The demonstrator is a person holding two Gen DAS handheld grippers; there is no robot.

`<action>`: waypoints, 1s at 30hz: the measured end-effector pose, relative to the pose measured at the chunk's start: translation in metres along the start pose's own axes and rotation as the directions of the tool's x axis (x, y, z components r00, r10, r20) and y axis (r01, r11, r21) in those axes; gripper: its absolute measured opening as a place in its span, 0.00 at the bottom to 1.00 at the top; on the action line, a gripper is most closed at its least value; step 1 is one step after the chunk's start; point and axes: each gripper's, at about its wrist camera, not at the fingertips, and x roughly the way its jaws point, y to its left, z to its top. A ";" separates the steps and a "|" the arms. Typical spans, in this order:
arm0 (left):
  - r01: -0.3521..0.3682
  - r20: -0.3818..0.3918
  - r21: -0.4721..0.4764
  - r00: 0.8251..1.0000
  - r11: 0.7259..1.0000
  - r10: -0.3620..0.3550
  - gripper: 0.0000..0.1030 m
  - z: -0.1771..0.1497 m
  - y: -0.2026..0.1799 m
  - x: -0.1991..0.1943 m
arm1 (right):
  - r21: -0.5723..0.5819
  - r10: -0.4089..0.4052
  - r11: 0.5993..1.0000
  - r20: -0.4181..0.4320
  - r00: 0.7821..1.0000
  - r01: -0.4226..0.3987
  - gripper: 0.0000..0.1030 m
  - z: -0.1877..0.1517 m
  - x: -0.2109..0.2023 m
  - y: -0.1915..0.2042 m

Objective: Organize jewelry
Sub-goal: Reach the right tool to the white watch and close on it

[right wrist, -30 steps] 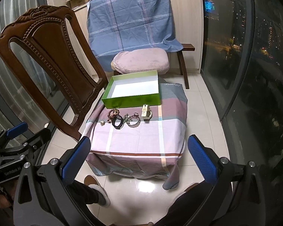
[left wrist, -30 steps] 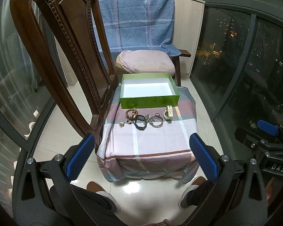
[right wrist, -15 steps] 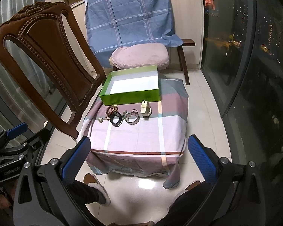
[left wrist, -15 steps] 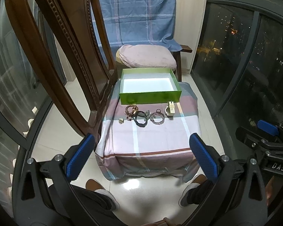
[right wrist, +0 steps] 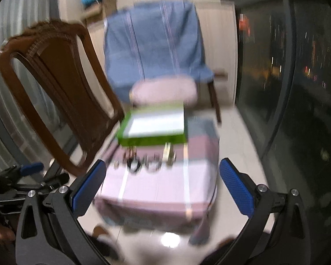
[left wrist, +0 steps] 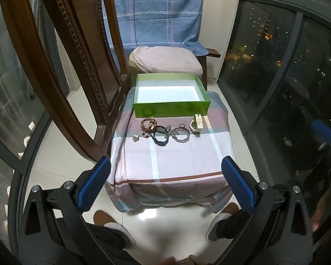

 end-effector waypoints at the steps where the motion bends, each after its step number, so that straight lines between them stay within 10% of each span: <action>1: 0.007 0.011 0.013 1.000 1.000 -0.007 0.96 -0.002 0.000 -0.001 | -0.018 -0.013 1.000 0.075 0.997 0.015 0.97 -0.001 -0.009 0.000; 6: 0.086 -0.009 0.011 0.996 0.996 -0.086 0.96 -0.022 0.009 0.013 | -0.152 0.006 0.986 0.454 0.891 0.071 0.97 -0.045 -0.035 0.006; 10: 0.136 -0.015 -0.053 0.990 0.989 -0.137 0.96 -0.038 0.023 0.036 | -0.184 -0.037 0.979 0.256 0.966 0.086 0.97 -0.056 0.020 0.008; 15: 0.182 0.078 -0.201 0.982 0.963 -0.169 0.96 -0.054 0.042 0.052 | -0.176 -0.072 0.978 0.218 0.973 0.112 0.97 -0.063 0.060 0.005; 21: 0.097 -0.067 -0.059 0.993 0.994 -0.101 0.96 -0.054 0.028 0.095 | -0.140 -0.045 0.988 0.148 0.988 0.066 0.97 -0.064 0.098 0.005; 24: -0.063 -0.063 0.109 0.996 0.992 0.070 0.96 -0.042 0.016 0.108 | -0.118 -0.030 0.992 0.107 0.994 0.043 0.97 -0.058 0.117 0.000; 30: -0.021 -0.046 0.004 0.999 1.000 0.021 0.96 0.002 0.037 0.132 | -0.103 -0.054 0.993 -0.037 0.998 0.050 0.97 -0.045 0.181 -0.002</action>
